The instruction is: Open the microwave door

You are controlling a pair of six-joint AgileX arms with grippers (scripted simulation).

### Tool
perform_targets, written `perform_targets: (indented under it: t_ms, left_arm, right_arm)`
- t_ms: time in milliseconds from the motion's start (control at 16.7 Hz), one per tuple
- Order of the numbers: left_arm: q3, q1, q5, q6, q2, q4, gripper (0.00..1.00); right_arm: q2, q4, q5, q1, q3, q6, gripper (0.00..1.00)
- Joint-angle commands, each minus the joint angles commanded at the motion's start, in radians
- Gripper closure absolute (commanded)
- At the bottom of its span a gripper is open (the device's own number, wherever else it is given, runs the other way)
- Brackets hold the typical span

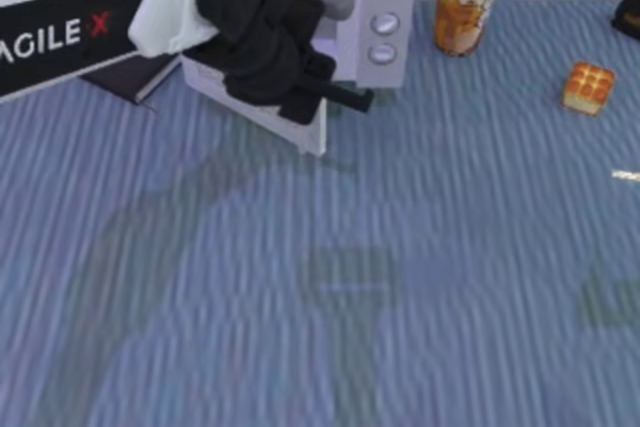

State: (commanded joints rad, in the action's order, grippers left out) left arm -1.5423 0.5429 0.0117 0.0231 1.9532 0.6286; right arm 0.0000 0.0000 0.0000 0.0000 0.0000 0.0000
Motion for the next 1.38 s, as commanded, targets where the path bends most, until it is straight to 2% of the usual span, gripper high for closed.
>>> perform_targets:
  t_ms: [180, 1380]
  left_arm:
    - [0.025, -0.011, -0.017, -0.035, -0.017, -0.008, 1.0]
    - [0.025, -0.011, -0.017, -0.035, -0.017, -0.008, 1.0]
  right_arm:
    - [0.0, 0.0, 0.0, 0.0, 0.0, 0.0, 0.0]
    - [0.0, 0.0, 0.0, 0.0, 0.0, 0.0, 0.0]
